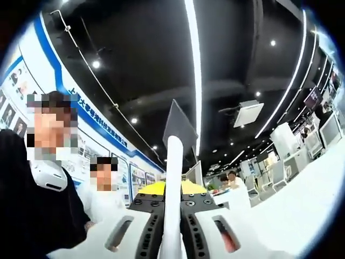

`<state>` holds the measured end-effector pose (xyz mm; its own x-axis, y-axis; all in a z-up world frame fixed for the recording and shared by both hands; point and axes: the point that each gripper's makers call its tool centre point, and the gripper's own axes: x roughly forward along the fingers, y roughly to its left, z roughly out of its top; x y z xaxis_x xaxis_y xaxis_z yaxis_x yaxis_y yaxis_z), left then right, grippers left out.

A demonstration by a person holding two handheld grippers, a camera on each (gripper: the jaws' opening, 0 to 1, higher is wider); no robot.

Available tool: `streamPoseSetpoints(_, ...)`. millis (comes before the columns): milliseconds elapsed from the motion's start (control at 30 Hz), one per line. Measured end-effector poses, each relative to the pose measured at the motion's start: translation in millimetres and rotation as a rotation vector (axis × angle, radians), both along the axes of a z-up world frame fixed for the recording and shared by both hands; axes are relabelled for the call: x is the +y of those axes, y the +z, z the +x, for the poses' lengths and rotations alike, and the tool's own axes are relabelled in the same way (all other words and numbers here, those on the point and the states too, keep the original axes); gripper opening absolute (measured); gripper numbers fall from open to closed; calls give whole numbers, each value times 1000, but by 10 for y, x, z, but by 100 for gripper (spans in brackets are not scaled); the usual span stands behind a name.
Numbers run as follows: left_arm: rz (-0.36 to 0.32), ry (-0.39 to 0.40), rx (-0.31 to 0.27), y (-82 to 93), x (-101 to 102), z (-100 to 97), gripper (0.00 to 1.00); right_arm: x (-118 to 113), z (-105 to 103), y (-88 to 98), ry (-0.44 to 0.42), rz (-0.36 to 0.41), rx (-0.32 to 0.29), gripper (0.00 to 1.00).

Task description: Organize the stack of printing papers by aligning and flattening the scattered papers on the table

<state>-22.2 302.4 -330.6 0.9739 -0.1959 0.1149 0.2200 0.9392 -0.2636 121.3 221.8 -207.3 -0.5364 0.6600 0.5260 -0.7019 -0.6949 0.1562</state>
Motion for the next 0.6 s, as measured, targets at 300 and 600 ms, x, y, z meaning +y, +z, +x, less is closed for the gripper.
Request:
streamPoseSetpoints(300, 0, -1, 0, 0, 6, 3, 7, 64, -11, -79, 1, -35, -18, 3)
streamPoseSetpoints(600, 28, 13, -5, -2, 21, 7, 6, 130, -68, -116, -1, -62, -29, 3)
